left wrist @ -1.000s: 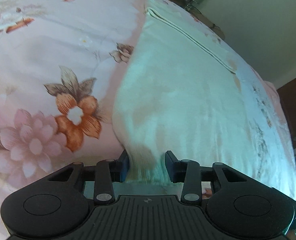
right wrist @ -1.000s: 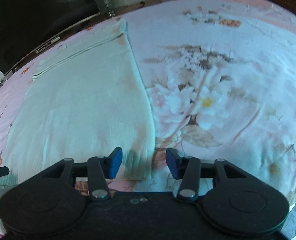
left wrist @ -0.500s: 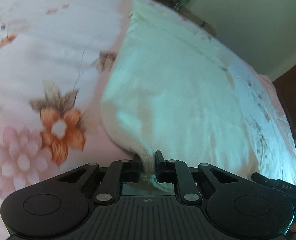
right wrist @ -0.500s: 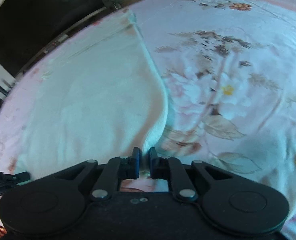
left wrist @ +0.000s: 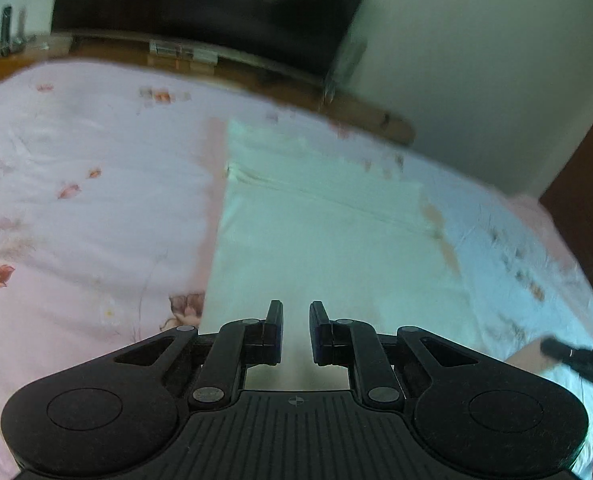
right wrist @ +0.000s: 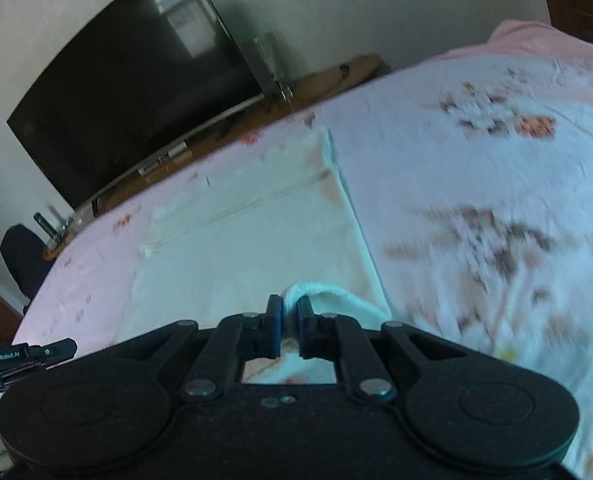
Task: Fold small clothes
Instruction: 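Grasp the hem with the left gripper while the right gripper grasps the hem, then lift the hem with both grippers and fold it toward the collar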
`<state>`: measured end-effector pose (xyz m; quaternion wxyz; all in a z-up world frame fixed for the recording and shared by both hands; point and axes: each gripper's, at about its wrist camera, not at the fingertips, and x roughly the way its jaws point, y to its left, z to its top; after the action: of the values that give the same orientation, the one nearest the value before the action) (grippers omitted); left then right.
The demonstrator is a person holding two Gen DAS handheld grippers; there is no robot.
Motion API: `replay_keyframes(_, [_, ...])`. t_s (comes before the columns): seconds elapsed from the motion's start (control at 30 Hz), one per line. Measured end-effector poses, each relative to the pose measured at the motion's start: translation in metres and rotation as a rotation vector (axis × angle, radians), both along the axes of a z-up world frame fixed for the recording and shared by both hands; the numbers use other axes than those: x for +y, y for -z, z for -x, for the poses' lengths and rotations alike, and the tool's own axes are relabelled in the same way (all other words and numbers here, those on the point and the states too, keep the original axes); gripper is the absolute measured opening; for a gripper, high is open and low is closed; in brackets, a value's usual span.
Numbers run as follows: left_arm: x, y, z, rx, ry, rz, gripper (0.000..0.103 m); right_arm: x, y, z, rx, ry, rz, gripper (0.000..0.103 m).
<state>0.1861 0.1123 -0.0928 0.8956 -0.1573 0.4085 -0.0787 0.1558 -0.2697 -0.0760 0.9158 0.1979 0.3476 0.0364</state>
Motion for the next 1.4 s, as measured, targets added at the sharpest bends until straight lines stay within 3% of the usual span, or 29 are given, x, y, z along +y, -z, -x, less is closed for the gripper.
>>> replay_keyframes(0.13, [0.014,0.017,0.006,0.142,-0.019,0.027,0.014,0.001,0.01,-0.008,0.041,-0.022,0.007,0.008])
replay_keyframes(0.23, [0.027,0.039,0.02,0.296,-0.079,0.122,0.019,0.0,0.025,0.0,0.099,-0.021,0.002,0.008])
replay_keyframes(0.27, [0.031,0.046,0.026,0.329,-0.108,0.137,0.046,0.0,0.029,0.005,0.116,-0.018,-0.001,0.008])
replay_keyframes(0.3, [0.034,0.051,0.032,0.345,-0.13,0.141,0.091,-0.001,0.034,0.01,0.132,-0.015,0.001,0.008])
replay_keyframes(0.33, [0.038,0.053,0.04,0.338,-0.158,0.136,0.103,-0.002,0.039,0.017,0.149,-0.011,-0.001,0.008])
replay_keyframes(0.4, [0.039,0.054,0.055,0.299,-0.178,0.127,0.103,-0.003,0.048,0.031,0.185,0.0,-0.008,0.009])
replay_keyframes(0.47, [0.039,0.062,0.06,0.332,-0.151,0.184,0.103,-0.005,0.056,0.042,0.213,0.0,-0.001,0.01])
replay_keyframes(0.57, [0.036,0.075,0.069,0.36,-0.15,0.249,0.098,-0.011,0.066,0.053,0.26,0.027,-0.008,0.024])
replay_keyframes(0.6, [0.032,0.078,0.073,0.355,-0.147,0.254,0.091,-0.013,0.068,0.055,0.269,0.034,-0.017,0.025])
replay_keyframes(0.67, [0.029,0.081,0.079,0.336,-0.145,0.254,0.087,-0.015,0.069,0.059,0.27,0.047,-0.02,0.025])
replay_keyframes(0.73, [0.032,0.083,0.081,0.328,-0.16,0.309,0.059,-0.017,0.069,0.061,0.265,0.051,-0.011,0.025])
replay_keyframes(0.77, [0.033,0.086,0.08,0.34,-0.158,0.344,0.027,-0.016,0.069,0.061,0.266,0.049,-0.012,0.025])
replay_keyframes(0.8, [0.033,0.092,0.079,0.36,-0.158,0.371,0.01,-0.015,0.07,0.061,0.269,0.047,-0.012,0.025])
replay_keyframes(0.9, [0.025,0.102,0.081,0.36,-0.171,0.375,0.01,-0.013,0.073,0.06,0.279,0.047,-0.028,0.025])
replay_keyframes(1.0, [0.019,0.088,0.079,0.302,-0.144,0.347,0.01,-0.012,0.075,0.056,0.29,0.046,-0.025,0.025])
replay_keyframes(1.13, [0.014,0.059,0.069,0.205,-0.096,0.303,0.01,-0.013,0.071,0.053,0.298,0.037,-0.04,0.006])
replay_keyframes(1.4, [0.012,0.01,0.016,0.053,-0.065,0.281,0.01,-0.017,0.023,0.037,0.118,0.027,-0.125,0.005])
